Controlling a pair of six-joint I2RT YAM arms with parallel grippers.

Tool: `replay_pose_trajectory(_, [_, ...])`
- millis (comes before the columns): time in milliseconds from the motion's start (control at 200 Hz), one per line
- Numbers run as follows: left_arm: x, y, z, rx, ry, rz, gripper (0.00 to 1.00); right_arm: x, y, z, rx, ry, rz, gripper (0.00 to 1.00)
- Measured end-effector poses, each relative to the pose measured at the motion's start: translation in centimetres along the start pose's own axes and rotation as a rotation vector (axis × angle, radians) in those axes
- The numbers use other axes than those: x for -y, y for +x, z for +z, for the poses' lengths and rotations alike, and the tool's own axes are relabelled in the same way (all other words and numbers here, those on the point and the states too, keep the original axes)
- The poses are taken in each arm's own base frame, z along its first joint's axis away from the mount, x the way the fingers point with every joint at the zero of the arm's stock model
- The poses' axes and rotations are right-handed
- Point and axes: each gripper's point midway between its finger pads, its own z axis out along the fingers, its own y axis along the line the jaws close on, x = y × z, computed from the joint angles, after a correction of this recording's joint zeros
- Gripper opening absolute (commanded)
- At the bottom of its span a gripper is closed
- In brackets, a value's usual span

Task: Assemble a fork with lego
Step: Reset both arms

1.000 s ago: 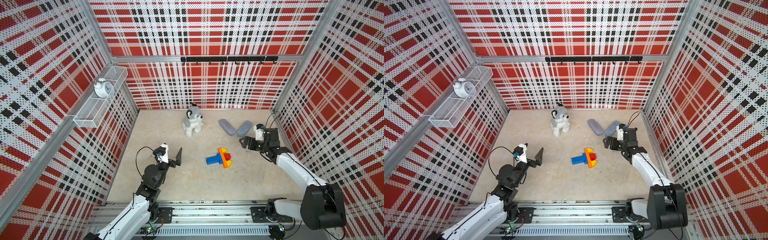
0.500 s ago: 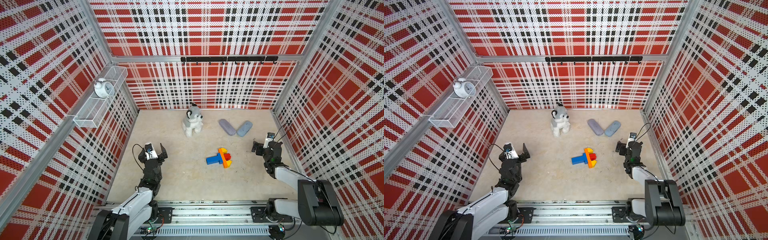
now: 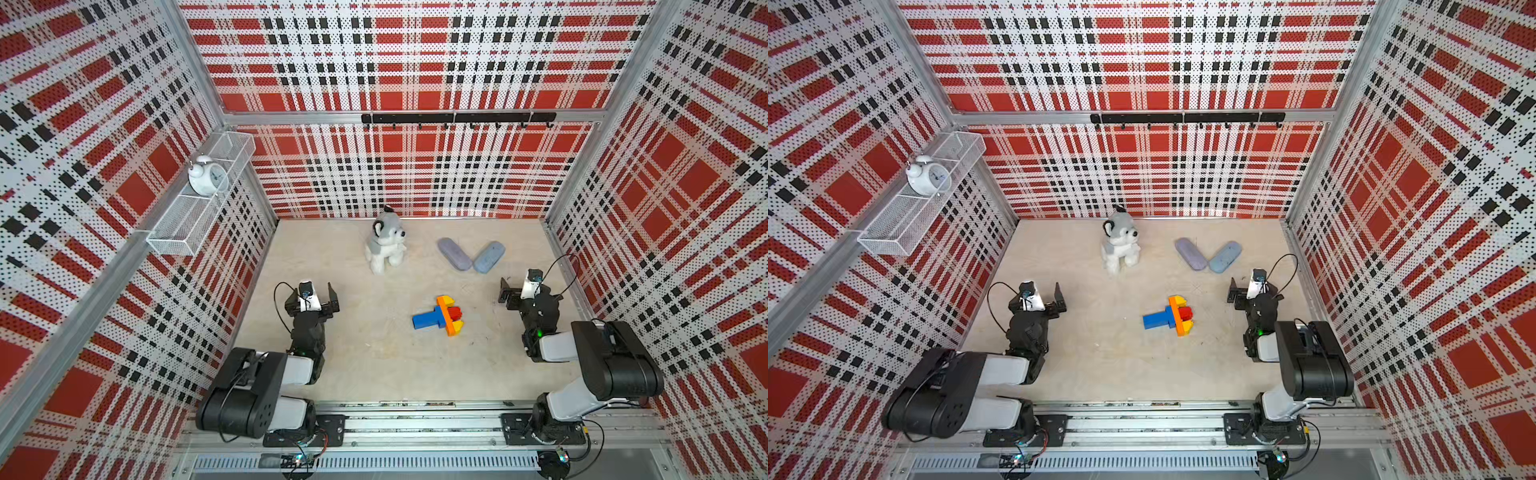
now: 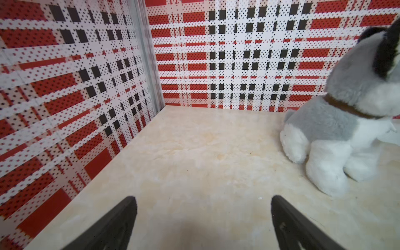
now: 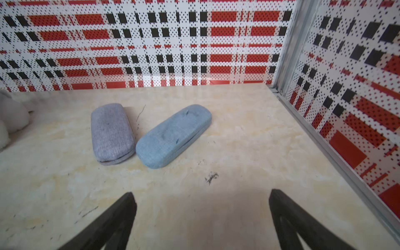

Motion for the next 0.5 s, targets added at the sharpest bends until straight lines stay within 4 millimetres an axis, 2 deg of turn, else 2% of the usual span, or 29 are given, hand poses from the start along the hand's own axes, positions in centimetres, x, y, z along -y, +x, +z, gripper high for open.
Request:
replay_pose_trajectory(135, [-1.3, 1.2, -0.1, 0.007, -0.014, -0.028, 0.98, 0.0, -0.2, 0.0, 0.006, 0.000, -0.006, 1.00])
replay_pose_trajectory(250, [-2.6, -0.3, 0.6, 0.059, -0.048, -0.086, 0.98, 0.0, -0.2, 0.0, 0.010, -0.001, -0.007, 1.00])
replay_pose_trajectory(356, [-2.6, -1.8, 1.6, 0.098, -0.054, -0.120, 0.98, 0.0, -0.2, 0.0, 0.010, -0.001, -0.009, 1.00])
replay_pose_trajectory(501, [-2.6, -1.9, 1.7, 0.101, -0.053, -0.132, 0.98, 0.0, -0.2, 0.0, 0.009, -0.001, -0.010, 1.00])
